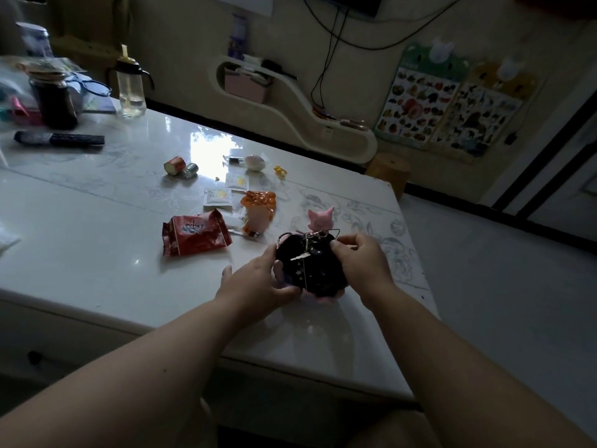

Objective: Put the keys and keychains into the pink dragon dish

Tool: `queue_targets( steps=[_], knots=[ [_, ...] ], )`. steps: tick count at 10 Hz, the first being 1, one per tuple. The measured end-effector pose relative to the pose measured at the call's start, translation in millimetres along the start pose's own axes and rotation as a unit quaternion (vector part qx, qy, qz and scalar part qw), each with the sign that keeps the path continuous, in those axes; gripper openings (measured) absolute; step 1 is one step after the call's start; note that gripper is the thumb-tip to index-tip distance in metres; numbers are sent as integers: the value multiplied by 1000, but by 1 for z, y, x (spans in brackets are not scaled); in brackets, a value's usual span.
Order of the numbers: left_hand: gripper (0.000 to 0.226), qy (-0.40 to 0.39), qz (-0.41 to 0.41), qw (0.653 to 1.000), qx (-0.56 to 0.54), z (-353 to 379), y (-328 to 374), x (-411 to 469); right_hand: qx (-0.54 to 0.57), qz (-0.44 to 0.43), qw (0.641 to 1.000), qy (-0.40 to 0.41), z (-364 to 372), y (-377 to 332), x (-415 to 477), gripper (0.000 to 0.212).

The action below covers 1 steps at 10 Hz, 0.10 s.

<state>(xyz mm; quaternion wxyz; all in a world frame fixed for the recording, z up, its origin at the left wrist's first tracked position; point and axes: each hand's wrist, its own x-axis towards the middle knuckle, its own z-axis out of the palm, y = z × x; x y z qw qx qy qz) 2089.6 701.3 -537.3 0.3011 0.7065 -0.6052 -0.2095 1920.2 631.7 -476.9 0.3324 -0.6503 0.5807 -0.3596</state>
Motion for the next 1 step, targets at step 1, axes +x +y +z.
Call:
queue_targets(
  steps=[1],
  knots=[
    [102,11,-4,999,-34,0,5,-2,20,-18,1000,16,-5,6,-7,7]
  ],
)
